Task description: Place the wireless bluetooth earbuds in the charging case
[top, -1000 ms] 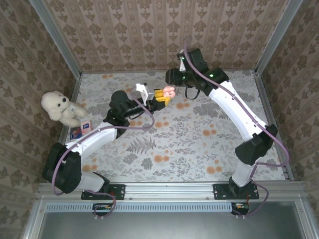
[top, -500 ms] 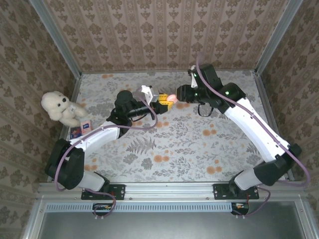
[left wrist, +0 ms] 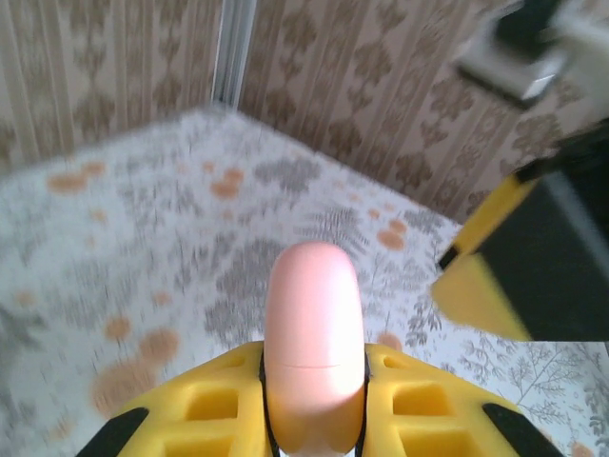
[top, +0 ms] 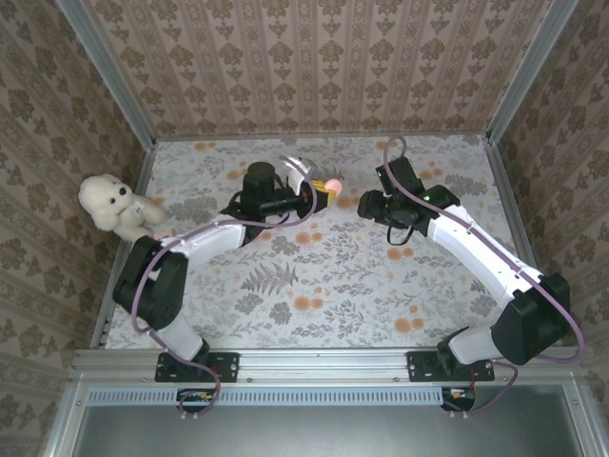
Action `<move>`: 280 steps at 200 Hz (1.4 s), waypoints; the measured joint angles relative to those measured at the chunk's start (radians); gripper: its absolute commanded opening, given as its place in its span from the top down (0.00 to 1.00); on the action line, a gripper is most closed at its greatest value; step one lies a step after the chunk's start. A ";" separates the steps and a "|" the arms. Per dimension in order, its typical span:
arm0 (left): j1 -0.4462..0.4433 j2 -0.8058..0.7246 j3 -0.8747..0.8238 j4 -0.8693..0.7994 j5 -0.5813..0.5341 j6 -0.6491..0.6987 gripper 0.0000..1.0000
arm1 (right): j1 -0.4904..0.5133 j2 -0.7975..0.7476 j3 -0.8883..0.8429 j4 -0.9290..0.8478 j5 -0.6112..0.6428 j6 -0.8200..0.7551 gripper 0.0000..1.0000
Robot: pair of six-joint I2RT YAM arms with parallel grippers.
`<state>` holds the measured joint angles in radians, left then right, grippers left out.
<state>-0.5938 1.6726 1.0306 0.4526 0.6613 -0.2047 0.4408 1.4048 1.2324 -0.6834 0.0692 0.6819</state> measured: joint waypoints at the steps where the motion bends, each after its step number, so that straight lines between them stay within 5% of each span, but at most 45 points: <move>1: 0.000 0.004 0.001 -0.002 0.000 -0.004 1.00 | 0.000 0.000 -0.002 0.001 0.000 0.001 0.42; 94: 0.006 0.330 0.113 -0.134 -0.066 -0.310 1.00 | -0.006 0.000 -0.082 0.066 0.006 0.034 0.42; 184: 0.024 0.377 0.166 -0.311 -0.148 -0.327 0.70 | -0.021 0.000 -0.083 0.082 0.005 0.033 0.39; 236: 0.038 0.376 0.166 -0.314 -0.161 -0.330 0.39 | -0.028 0.000 -0.082 0.082 0.005 0.033 0.37; 255: 0.040 0.366 0.166 -0.305 -0.141 -0.332 0.02 | -0.032 0.000 -0.080 0.082 0.005 0.032 0.33; 280: 0.047 0.331 0.163 -0.321 -0.154 -0.322 0.00 | -0.050 -0.009 -0.071 0.075 0.005 0.024 0.17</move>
<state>-0.5472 2.0033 1.1938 0.1314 0.5072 -0.5266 0.3912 1.3956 1.1618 -0.6086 0.0742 0.7059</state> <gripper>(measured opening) 0.995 0.760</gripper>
